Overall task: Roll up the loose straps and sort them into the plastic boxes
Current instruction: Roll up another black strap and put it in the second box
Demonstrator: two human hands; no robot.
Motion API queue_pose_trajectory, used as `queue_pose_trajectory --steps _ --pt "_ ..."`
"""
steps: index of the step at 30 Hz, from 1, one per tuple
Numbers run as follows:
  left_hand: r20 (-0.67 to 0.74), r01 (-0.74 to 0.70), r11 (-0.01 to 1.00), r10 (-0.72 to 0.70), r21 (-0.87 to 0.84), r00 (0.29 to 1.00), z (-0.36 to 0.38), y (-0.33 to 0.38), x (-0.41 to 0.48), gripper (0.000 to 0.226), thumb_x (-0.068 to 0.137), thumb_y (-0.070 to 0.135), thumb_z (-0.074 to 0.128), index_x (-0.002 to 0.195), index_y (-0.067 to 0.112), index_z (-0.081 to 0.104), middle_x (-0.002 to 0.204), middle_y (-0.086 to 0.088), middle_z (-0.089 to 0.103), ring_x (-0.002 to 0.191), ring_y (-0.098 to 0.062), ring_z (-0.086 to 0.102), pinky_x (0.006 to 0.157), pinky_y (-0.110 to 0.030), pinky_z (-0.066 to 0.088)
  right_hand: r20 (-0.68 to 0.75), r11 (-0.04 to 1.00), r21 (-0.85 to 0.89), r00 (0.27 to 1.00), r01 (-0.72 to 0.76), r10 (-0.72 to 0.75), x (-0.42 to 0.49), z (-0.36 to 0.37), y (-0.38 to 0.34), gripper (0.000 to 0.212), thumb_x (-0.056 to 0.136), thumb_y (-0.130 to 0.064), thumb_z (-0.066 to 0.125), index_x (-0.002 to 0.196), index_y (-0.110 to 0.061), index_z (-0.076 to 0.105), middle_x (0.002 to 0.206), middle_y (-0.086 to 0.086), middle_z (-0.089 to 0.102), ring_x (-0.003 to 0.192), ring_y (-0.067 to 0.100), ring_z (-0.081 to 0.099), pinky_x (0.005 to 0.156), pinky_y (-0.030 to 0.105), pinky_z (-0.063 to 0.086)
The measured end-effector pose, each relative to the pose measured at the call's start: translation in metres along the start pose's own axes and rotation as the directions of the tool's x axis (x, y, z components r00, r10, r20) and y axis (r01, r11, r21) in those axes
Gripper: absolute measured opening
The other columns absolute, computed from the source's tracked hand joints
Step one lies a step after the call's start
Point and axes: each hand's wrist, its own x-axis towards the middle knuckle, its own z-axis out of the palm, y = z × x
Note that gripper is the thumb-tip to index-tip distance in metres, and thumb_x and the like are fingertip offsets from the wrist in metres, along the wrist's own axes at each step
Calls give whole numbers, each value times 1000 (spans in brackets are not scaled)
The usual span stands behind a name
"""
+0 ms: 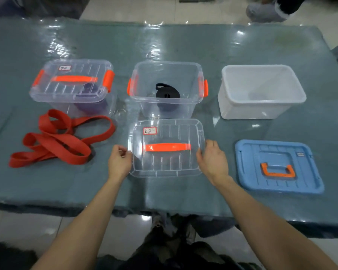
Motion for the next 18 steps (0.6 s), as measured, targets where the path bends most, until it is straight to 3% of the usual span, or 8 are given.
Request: queue_pose_trajectory --steps 3,6,7,9,13,18 --pt "-102 -70 996 63 -63 993 -12 17 -12 9 103 15 65 107 7 62 103 -14 78 98 -36 76 95 -56 60 -65 992 110 997 57 -50 5 -25 -9 33 108 -31 52 123 -3 59 120 17 61 98 43 68 82 47 54" --pt "-185 -155 974 123 -165 975 -22 50 -10 13 101 19 71 109 11 64 88 8 80 87 -19 79 83 -44 65 -148 972 211 986 102 -71 26 -55 -23 28 105 -30 56 113 -3 62 114 17 63 96 44 66 82 50 54" --pt "-191 -172 966 135 -194 972 -25 64 -6 16 99 19 73 111 12 65 88 8 80 87 -21 79 81 -43 65 -170 966 233 983 113 -74 37 -65 -29 28 104 -30 56 111 -3 62 113 17 63 97 44 65 83 51 54" --pt "-197 -213 963 180 -166 964 -30 91 11 26 94 19 78 116 12 67 102 -3 80 99 -31 77 92 -48 62 -213 955 267 974 131 -74 61 -84 -41 29 103 -30 56 111 -3 63 114 17 64 99 43 65 87 51 53" --pt "-188 -274 953 247 -132 951 -27 142 62 37 93 16 79 128 12 68 122 -8 77 114 -28 73 108 -48 55 -277 962 247 960 113 -42 119 -113 -64 32 101 -28 55 114 0 65 116 20 63 99 45 65 87 51 53" --pt "-132 -301 945 285 -126 949 -1 190 123 27 96 16 76 121 14 69 117 -5 76 111 -28 72 108 -50 55 -261 979 198 965 43 10 181 -120 -73 29 102 -24 53 106 2 66 114 22 60 93 46 65 79 46 51"
